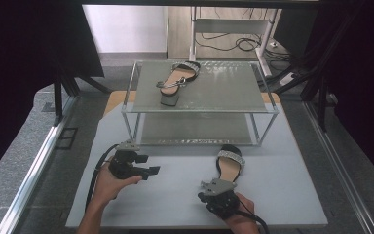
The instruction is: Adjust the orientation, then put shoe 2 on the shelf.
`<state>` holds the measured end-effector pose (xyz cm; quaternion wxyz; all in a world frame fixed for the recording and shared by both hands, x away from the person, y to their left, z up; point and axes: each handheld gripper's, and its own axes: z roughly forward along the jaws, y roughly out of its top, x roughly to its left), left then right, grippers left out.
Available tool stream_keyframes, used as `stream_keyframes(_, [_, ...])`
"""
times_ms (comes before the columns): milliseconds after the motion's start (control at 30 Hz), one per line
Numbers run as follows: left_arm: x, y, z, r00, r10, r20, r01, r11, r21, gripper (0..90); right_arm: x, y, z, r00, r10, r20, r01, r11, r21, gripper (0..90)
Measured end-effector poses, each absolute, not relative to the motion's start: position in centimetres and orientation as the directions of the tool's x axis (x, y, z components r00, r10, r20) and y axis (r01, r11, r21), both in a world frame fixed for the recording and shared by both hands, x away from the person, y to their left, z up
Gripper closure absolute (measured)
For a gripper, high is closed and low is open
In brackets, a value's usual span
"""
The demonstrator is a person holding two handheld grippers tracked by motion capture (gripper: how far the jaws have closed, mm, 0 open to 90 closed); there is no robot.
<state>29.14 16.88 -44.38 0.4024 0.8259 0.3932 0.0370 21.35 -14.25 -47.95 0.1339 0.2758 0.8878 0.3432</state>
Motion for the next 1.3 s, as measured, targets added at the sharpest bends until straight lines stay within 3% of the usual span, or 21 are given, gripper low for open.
stream_keyframes(167, [29.1,16.5,-45.4,0.695,0.673,-0.253,0.628,-0.396,0.67,32.4,19.9,-16.8,-47.8,-0.8,0.599,-0.038,0.422,0.607,0.674,90.0])
stream_keyframes(367, [28.6,17.1,-46.2,0.655,0.698,-0.289,0.655,-0.334,0.678,33.4,18.9,-21.8,-47.9,-0.759,0.65,0.04,0.484,0.522,0.702,90.0])
stream_keyframes(733, [28.5,17.6,-46.9,0.622,0.719,-0.309,0.681,-0.303,0.667,32.8,20.1,-28.4,-48.0,-0.63,0.773,0.074,0.563,0.389,0.729,90.0])
stream_keyframes(867, [28.5,18.1,-46.8,0.6,0.737,-0.311,0.687,-0.275,0.673,32.0,19.6,-29.3,-47.3,-0.65,0.753,0.101,0.551,0.376,0.745,77.7])
stream_keyframes(967, [28.4,18.5,-46.7,0.593,0.737,-0.323,0.69,-0.259,0.676,32.0,18.5,-31.3,-44.7,-0.64,0.764,0.081,0.503,0.336,0.797,65.2])
stream_keyframes(1133, [28.7,19.0,-46.9,0.565,0.757,-0.329,0.704,-0.235,0.67,31.7,18.7,-32.5,-42.3,-0.609,0.791,0.056,0.461,0.296,0.837,54.2])
stream_keyframes(1300, [28.4,18.6,-46.7,0.582,0.745,-0.326,0.694,-0.246,0.677,31.4,22.0,-30.7,-41.1,-0.629,0.777,0.039,0.46,0.331,0.824,47.7])
